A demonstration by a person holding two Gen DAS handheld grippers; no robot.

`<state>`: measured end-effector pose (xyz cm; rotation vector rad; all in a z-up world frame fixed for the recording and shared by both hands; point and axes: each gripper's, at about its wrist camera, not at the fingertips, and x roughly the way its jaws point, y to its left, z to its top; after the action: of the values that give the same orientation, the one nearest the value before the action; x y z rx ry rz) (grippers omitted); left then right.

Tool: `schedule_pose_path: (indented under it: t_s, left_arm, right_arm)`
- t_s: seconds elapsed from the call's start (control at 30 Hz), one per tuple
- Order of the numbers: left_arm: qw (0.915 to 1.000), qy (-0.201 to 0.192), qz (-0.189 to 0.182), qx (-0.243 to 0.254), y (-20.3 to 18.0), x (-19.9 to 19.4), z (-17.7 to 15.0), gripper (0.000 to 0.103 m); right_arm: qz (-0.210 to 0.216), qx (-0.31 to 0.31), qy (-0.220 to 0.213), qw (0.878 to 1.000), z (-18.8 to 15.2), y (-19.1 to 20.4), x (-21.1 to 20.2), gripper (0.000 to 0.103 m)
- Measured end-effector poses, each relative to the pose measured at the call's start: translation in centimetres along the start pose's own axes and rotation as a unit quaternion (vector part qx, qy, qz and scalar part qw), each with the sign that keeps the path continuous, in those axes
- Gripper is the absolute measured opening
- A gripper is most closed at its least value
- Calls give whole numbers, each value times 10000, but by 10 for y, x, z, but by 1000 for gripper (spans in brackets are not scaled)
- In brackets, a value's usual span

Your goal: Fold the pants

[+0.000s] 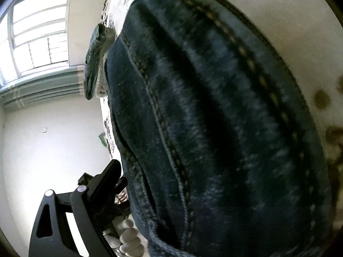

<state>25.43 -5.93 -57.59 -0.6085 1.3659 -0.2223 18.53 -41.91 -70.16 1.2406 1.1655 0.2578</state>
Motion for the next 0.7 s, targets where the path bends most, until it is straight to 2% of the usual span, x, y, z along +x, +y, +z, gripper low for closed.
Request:
schedule_pose_path:
  t_s: [0.03,0.07,0.1,0.17,0.27,0.43,0.57,0.7]
  left_arm:
    - [10000,-47,-23,14,1,-3,-1,55]
    - [9999,-85,-69,14,1,-7,-1,43]
    - [9999,-100,-121,2,2,-10,-2,38]
    - [9997,-163,-187,18,-2,-20,-5,29]
    - [9994,-260,-202,80,-14,-34,-5,24]
    - [9986,-443,-266,110,-36,-67,4,23]
    - [9978,-585,-236,201,-60,-102,18,23]
    - [9961,-808,-262,253,-79,-139,48,23]
  right_arm:
    - [-147,-49,-20,9999,-2,2,2,69]
    - [-143,-68,-73,9998,-3,3,1,64]
    - [-140,-65,-104,9998,2,1,-7,58]
    - [-199,-197,-176,9995,1,12,-10,53]
    - [-221,-305,-216,9991,-1,26,-17,48]
    - [-124,-395,-190,9990,4,53,-33,46]
    - [8,-524,-125,9985,12,94,-41,46]
    - [115,-727,-139,9972,30,146,-52,46]
